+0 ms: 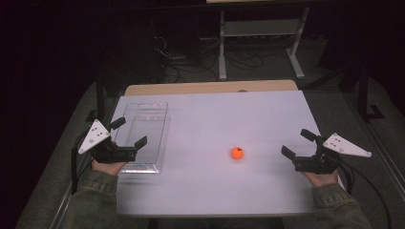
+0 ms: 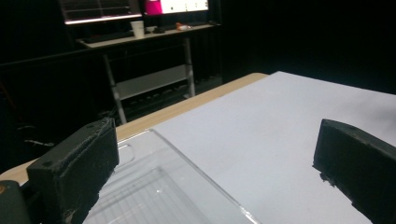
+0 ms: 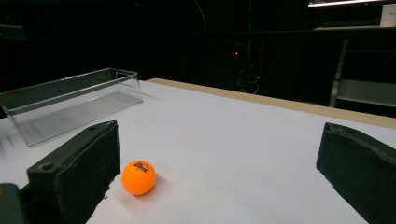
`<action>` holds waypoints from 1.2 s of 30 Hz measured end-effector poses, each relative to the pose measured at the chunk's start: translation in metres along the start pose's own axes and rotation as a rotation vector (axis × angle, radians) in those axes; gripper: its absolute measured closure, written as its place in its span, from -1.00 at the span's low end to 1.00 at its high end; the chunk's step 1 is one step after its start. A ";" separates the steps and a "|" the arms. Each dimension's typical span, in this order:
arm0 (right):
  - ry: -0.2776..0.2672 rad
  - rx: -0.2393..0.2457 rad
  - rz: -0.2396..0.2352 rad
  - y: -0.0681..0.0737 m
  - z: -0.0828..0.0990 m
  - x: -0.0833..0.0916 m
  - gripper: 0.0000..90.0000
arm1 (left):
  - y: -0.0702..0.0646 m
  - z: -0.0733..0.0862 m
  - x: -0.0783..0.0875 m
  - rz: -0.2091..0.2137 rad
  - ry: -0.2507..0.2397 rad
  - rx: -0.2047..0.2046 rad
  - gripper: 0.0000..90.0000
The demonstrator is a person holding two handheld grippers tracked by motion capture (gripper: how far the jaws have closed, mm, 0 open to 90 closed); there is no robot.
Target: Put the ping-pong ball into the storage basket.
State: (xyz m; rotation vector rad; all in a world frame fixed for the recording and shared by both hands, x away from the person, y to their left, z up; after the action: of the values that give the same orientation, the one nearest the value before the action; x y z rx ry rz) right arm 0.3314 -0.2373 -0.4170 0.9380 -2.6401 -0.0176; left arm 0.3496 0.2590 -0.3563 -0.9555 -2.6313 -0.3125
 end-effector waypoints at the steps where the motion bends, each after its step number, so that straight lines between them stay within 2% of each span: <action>1: -0.001 -0.001 0.003 0.000 0.000 0.000 -1.00 | -0.001 -0.001 -0.001 0.005 0.004 -0.006 -1.00; 16: 0.000 -0.001 0.005 0.000 0.000 0.000 -1.00 | -0.022 -0.022 -0.024 0.076 0.056 -0.083 -1.00; 24: -0.002 -0.001 0.004 0.000 0.000 0.001 -1.00 | -0.030 -0.031 -0.036 0.103 0.068 -0.104 -1.00; 36: -0.002 0.001 0.004 0.000 0.000 0.002 -1.00 | -0.040 -0.035 -0.050 0.136 0.101 -0.128 -1.00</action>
State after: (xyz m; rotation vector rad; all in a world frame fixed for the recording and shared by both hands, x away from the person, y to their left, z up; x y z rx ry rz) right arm 0.3301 -0.2383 -0.4166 0.9336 -2.6438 -0.0154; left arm 0.3673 0.1891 -0.3463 -1.1233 -2.4655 -0.4877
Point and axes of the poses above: each handheld gripper's, and its own axes: x roughly backward along the jaws, z roughly out of its underside, y roughly to its left, the point moved 7 cm from there along -x, roughly forward along the jaws, and after that the axes turned 10 degrees about y, right-handed, at the moved point
